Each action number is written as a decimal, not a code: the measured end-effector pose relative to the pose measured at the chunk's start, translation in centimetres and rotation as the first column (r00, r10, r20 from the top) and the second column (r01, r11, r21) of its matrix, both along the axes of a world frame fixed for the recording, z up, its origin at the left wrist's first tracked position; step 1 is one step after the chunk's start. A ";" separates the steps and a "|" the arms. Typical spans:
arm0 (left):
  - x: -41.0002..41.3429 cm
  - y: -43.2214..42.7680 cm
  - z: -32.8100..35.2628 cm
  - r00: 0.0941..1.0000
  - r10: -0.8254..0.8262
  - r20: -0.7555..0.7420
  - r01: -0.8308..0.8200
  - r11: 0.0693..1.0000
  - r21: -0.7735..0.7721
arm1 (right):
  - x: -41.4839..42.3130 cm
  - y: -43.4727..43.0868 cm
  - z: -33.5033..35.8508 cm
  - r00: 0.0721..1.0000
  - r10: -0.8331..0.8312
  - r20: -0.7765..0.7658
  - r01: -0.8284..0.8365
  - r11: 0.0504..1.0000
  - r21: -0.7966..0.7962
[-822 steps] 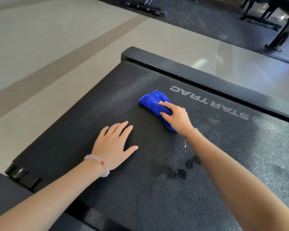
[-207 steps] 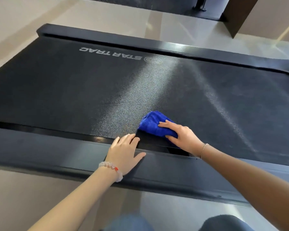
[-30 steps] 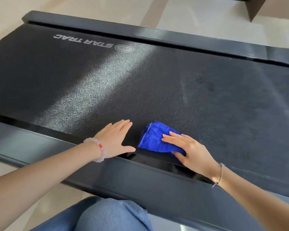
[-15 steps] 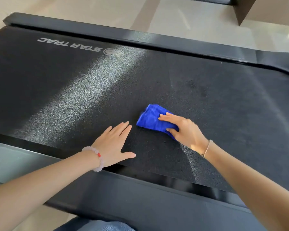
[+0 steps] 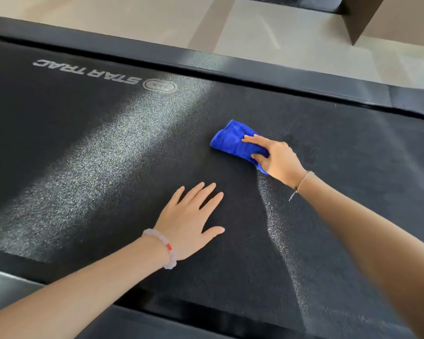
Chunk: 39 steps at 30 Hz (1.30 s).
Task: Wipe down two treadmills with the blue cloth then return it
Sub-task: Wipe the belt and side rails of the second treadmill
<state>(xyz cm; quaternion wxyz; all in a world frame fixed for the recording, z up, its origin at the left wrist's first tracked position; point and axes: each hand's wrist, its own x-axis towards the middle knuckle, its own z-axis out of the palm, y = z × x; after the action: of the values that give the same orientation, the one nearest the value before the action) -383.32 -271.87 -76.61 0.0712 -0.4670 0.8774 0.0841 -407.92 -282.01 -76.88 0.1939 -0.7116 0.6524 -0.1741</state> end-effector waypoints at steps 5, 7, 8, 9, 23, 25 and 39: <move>-0.7 -2.4 -1.2 0.998 -0.040 -0.049 0.035 0.996 -0.084 | -0.3 -5.1 0.0 0.999 -0.050 -0.014 0.050 0.998 -0.037; -1.3 -3.4 -1.3 0.995 -0.050 -0.089 0.040 0.993 -0.110 | -0.6 -7.0 0.0 0.997 -0.070 -0.022 0.069 0.997 -0.042; -1.6 -3.8 -1.5 0.993 -0.055 -0.108 0.042 0.991 -0.124 | -0.7 -7.8 0.1 0.997 -0.077 -0.028 0.076 0.996 -0.043; -1.9 -4.1 -1.6 0.992 -0.055 -0.115 0.040 0.991 -0.127 | -0.9 -8.5 0.0 0.996 -0.081 -0.030 0.080 0.996 -0.041; -2.3 -6.5 -2.4 0.988 -0.135 -0.082 0.124 0.985 -0.124 | -3.7 -18.4 -0.2 0.976 -0.197 -0.093 0.195 0.980 -0.032; -2.3 -6.5 -2.5 0.988 -0.135 -0.077 0.125 0.984 -0.127 | -3.9 -18.5 -0.5 0.982 -0.170 -0.079 0.168 0.985 -0.034; -3.1 -6.3 -1.8 0.993 -0.045 -0.107 0.048 0.998 0.031 | -12.4 -13.1 -0.2 0.965 -0.260 -0.037 0.260 0.965 -0.023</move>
<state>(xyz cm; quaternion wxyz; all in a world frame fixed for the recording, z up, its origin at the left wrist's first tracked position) -386.39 -278.13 -78.43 0.0344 -0.4400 0.8890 0.1218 -420.33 -295.07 -77.13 0.1500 -0.6250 0.7422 -0.1899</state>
